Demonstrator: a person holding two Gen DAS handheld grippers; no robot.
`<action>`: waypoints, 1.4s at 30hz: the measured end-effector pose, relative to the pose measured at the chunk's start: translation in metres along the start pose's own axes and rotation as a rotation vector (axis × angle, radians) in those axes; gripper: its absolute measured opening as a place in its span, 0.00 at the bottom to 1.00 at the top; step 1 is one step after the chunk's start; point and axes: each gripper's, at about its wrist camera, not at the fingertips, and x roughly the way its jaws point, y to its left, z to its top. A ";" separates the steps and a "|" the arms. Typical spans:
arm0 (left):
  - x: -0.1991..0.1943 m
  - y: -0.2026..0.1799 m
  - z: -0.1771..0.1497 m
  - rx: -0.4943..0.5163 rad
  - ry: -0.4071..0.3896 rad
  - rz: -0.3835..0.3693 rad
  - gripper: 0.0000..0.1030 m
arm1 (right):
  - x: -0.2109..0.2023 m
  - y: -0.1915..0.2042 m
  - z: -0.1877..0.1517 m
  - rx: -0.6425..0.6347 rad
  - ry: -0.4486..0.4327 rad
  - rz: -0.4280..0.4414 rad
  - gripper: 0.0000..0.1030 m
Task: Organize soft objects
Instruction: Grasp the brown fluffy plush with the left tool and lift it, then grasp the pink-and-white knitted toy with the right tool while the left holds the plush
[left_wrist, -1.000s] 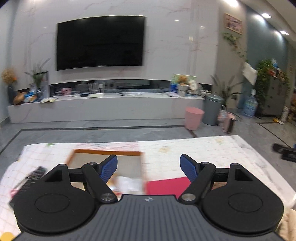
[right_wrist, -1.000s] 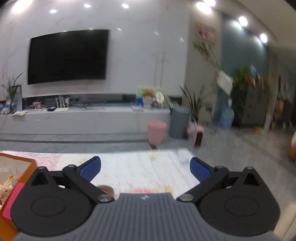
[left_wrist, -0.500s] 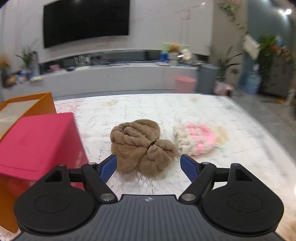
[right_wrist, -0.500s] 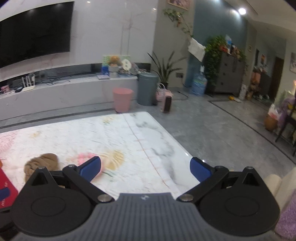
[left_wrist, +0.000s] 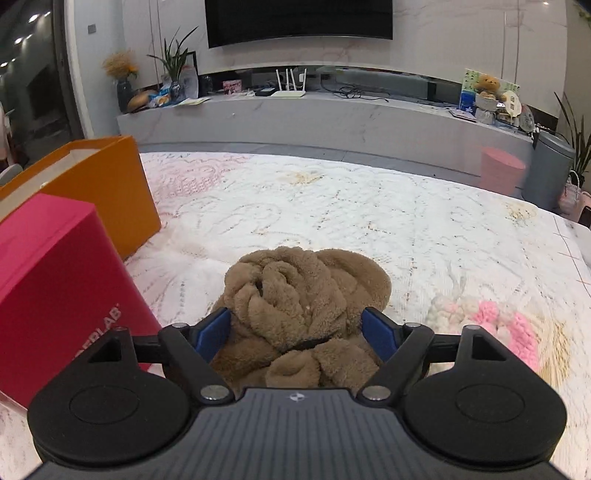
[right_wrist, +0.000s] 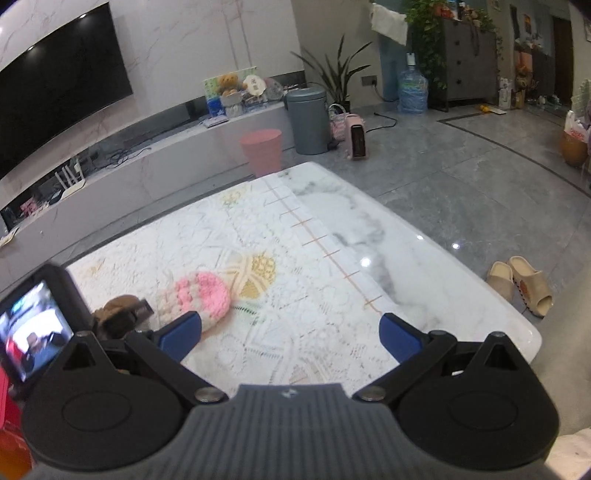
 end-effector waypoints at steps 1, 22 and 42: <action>0.001 -0.002 0.000 0.005 0.002 0.011 0.93 | 0.004 0.000 0.000 -0.008 0.005 -0.003 0.97; 0.011 0.002 -0.014 0.080 0.029 0.046 0.65 | 0.021 0.003 -0.009 -0.022 0.055 -0.034 0.97; -0.107 0.094 -0.062 0.618 -0.172 -0.422 0.61 | 0.029 0.019 -0.016 -0.017 0.092 0.008 0.97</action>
